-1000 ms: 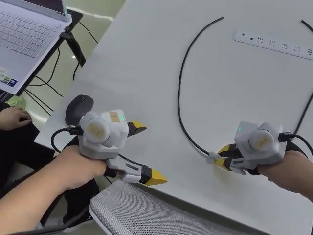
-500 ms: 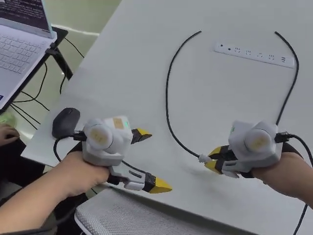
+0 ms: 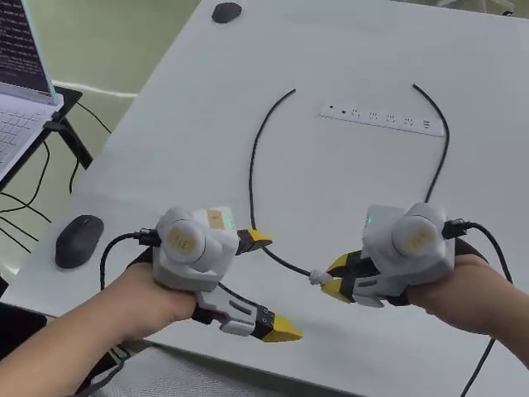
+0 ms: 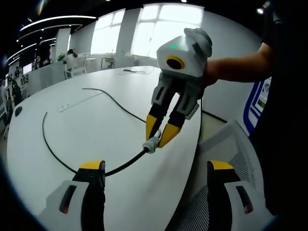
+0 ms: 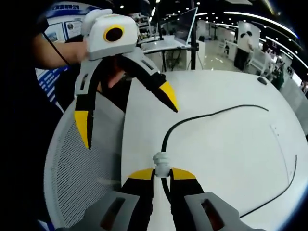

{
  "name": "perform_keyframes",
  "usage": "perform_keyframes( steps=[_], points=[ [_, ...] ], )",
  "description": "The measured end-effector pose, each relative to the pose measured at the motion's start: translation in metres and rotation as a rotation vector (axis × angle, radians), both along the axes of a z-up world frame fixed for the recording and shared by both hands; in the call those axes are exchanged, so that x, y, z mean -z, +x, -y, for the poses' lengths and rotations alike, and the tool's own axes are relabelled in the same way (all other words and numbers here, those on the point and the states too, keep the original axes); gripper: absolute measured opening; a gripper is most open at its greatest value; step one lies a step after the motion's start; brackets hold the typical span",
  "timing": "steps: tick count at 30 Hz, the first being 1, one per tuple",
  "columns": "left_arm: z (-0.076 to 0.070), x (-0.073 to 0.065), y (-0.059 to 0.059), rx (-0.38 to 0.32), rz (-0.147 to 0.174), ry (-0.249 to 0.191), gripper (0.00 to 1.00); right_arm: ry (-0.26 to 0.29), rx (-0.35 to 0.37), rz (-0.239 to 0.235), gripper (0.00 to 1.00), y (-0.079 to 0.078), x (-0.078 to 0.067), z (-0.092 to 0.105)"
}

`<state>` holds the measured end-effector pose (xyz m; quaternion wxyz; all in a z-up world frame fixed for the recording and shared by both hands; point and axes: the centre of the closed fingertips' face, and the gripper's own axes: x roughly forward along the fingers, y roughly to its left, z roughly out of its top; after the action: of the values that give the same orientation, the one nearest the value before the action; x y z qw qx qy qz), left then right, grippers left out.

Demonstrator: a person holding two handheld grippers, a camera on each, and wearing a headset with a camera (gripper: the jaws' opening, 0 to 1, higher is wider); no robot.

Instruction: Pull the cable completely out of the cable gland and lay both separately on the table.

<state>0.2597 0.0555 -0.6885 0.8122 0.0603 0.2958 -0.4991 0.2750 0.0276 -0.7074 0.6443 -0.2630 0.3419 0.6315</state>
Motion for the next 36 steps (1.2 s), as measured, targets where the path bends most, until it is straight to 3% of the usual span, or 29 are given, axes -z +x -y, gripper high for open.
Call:
perform_keyframes(
  steps=[9,12,16,26,36],
  points=[
    [0.022,-0.004,0.005,0.029,0.019,-0.041,0.82,0.014,-0.075,0.054,0.07,-0.004,-0.019,0.006],
    [0.026,-0.008,0.008,0.017,0.022,-0.073,0.77,0.017,-0.107,0.074,0.06,-0.007,-0.024,0.006],
    [0.031,-0.016,0.011,0.008,0.019,-0.147,0.69,0.034,-0.119,0.109,0.06,-0.007,-0.031,0.007],
    [0.035,-0.017,0.011,0.034,0.021,-0.149,0.52,0.045,-0.177,0.153,0.06,-0.013,-0.036,0.010],
    [0.043,-0.017,0.006,0.079,0.028,-0.157,0.33,0.049,-0.198,0.163,0.06,-0.016,-0.037,0.012]
  ],
)
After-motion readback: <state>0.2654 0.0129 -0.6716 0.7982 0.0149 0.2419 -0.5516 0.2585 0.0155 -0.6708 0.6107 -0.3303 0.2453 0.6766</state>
